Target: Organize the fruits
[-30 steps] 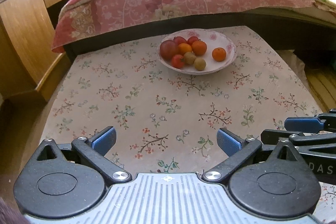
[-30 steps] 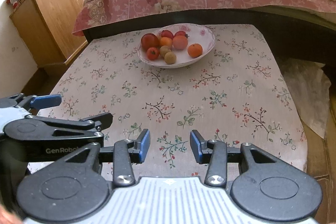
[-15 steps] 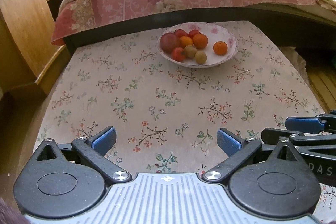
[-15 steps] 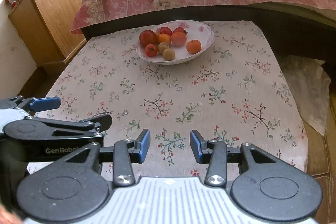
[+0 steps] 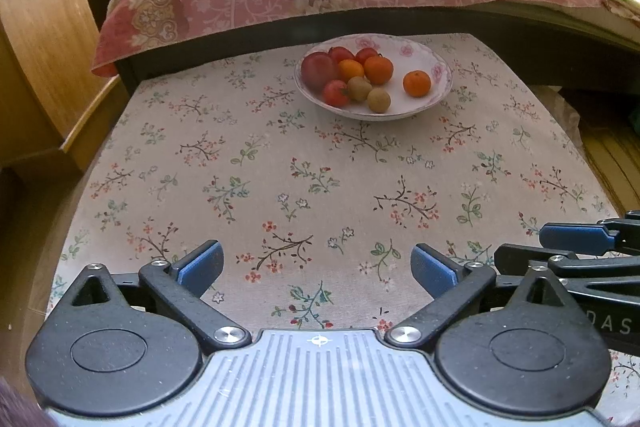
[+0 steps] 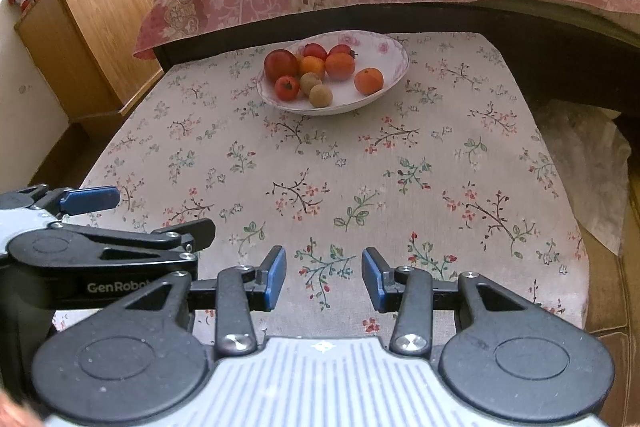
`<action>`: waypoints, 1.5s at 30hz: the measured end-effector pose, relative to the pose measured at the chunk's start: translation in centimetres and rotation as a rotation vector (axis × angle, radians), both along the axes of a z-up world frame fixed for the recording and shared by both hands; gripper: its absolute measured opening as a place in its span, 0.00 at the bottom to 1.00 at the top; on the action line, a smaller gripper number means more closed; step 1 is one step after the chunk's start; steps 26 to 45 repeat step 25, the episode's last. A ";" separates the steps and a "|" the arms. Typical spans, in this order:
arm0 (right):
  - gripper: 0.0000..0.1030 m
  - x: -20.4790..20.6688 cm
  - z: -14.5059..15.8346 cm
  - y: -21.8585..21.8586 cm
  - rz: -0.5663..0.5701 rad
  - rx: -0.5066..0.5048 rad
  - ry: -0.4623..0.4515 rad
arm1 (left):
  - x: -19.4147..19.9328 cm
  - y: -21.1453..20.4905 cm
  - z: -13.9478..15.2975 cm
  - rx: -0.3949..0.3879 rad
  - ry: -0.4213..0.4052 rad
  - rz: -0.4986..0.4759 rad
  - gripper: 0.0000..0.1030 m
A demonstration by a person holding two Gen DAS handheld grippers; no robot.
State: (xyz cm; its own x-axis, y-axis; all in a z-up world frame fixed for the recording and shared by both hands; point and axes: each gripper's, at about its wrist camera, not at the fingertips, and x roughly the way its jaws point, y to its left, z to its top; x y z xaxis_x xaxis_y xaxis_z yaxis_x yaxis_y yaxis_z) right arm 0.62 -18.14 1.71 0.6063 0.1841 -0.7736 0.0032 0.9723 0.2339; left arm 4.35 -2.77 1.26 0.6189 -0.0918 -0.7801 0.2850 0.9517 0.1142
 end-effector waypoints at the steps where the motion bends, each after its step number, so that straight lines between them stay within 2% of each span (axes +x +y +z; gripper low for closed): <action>1: 0.41 0.0 0.0 0.0 0.000 0.000 0.000 | 0.0 0.0 0.0 -0.001 0.001 0.000 0.98; 16: 0.41 0.1 0.0 0.0 0.000 0.000 0.002 | -0.2 -0.1 -0.2 0.003 -0.012 -0.008 0.95; 45: 0.41 0.0 -0.1 0.2 -0.002 0.001 -0.004 | -0.3 -0.1 0.1 0.008 -0.030 -0.008 0.95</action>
